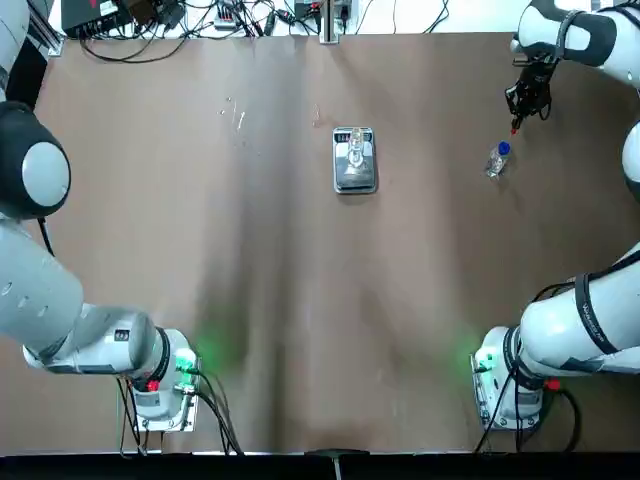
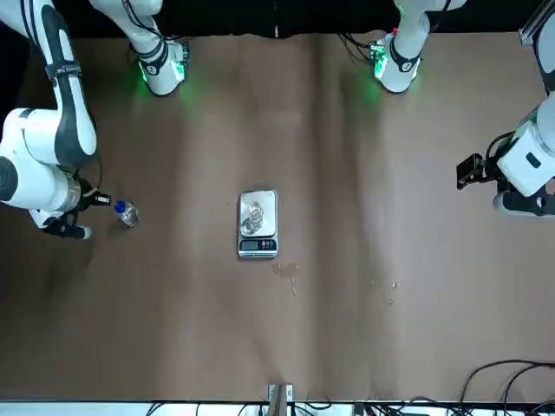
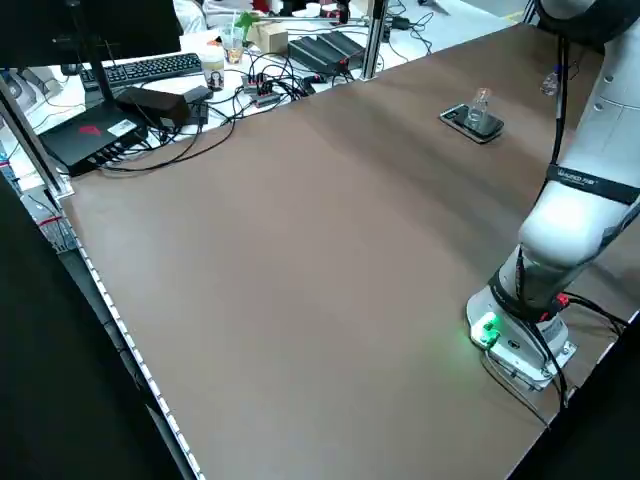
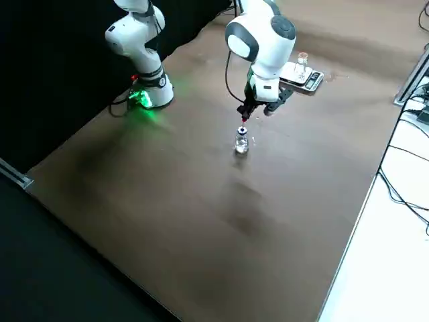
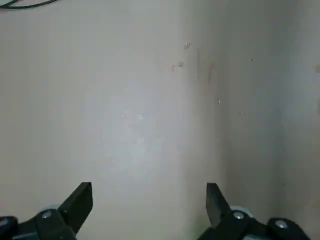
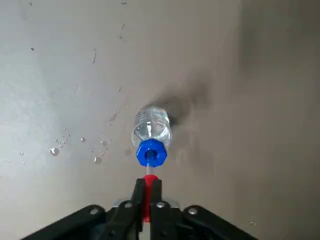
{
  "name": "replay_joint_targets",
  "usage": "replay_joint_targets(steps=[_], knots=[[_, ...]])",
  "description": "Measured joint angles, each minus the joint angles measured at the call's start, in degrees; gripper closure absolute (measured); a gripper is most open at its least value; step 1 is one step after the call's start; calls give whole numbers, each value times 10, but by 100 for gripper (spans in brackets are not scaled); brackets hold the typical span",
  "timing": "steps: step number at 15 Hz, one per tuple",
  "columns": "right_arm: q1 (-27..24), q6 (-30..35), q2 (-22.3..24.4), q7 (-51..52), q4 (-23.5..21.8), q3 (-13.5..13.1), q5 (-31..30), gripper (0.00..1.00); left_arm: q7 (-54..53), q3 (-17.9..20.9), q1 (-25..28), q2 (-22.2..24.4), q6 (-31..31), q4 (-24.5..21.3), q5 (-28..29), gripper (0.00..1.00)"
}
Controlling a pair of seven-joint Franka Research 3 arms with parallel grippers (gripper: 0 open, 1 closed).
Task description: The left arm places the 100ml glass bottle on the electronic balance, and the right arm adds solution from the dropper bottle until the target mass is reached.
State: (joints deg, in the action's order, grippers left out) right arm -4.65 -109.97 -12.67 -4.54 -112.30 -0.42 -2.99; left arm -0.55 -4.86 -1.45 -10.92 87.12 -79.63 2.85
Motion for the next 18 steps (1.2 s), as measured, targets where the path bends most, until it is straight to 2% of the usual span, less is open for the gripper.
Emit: replay_joint_targets(steps=[2,10,11,14,16,18], knots=[[0,0,0,1,0,0,0,74,0,0,0,0,0,0,0,0],[0,0,0,10,4,0,0,63,0,0,0,0,0,0,0,0],[0,3,0,18,10,1,0,58,0,0,0,0,0,0,0,0],[2,56,5,34,85,10,0,41,0,0,0,0,0,0,0,0],[12,92,11,34,132,18,0,37,0,0,0,0,0,0,0,0],[26,128,21,34,177,22,3,27,0,0,0,0,0,0,0,0]])
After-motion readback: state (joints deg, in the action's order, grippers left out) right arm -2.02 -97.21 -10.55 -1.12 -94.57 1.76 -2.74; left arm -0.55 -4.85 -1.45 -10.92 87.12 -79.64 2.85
